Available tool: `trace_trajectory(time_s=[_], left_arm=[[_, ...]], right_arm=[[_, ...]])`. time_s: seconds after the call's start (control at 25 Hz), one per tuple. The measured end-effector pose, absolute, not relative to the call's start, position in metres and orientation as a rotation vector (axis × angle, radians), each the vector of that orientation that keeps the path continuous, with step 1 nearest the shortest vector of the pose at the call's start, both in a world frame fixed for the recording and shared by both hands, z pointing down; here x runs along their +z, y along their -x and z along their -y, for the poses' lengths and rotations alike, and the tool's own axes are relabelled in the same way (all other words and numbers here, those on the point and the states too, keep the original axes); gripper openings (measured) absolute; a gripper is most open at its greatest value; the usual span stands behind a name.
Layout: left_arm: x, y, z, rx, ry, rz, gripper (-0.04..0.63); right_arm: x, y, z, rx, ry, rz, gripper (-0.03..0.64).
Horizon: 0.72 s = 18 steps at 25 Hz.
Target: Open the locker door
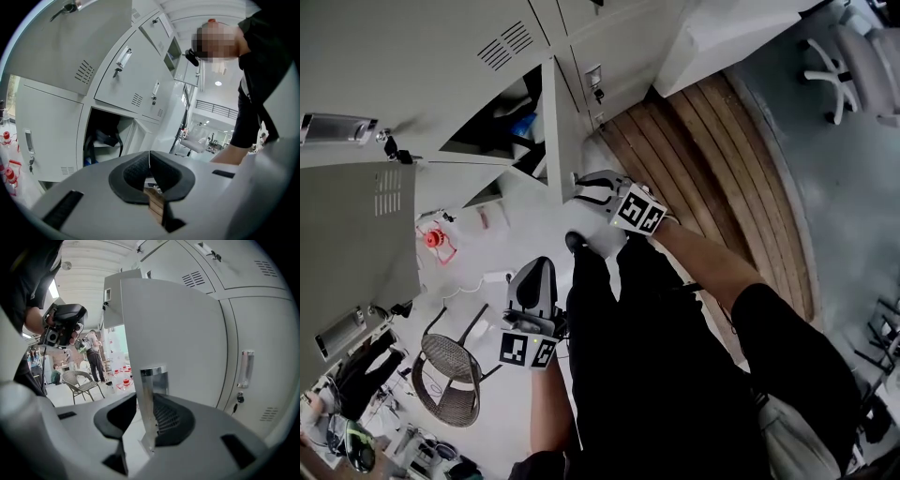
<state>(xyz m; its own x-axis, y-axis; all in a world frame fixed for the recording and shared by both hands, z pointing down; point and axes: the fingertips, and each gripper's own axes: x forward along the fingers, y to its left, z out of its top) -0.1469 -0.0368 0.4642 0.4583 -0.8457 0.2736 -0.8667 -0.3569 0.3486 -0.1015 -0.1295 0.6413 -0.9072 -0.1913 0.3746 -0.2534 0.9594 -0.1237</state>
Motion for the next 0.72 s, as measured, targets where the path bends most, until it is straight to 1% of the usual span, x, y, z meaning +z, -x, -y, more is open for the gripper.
trace_trajectory(time_s=[0.48,0.72], left_arm=[[0.458,0.113,0.028,0.033,-2.248,1.466,0.018],[0.46,0.118,0.015,0.03,-2.223,1.459,0.018]], right_arm=[[0.639,0.082,0.13,0.188,-0.355,2.69,0.112],[0.64,0.079,0.13,0.203,-0.393,2.667,0.109]])
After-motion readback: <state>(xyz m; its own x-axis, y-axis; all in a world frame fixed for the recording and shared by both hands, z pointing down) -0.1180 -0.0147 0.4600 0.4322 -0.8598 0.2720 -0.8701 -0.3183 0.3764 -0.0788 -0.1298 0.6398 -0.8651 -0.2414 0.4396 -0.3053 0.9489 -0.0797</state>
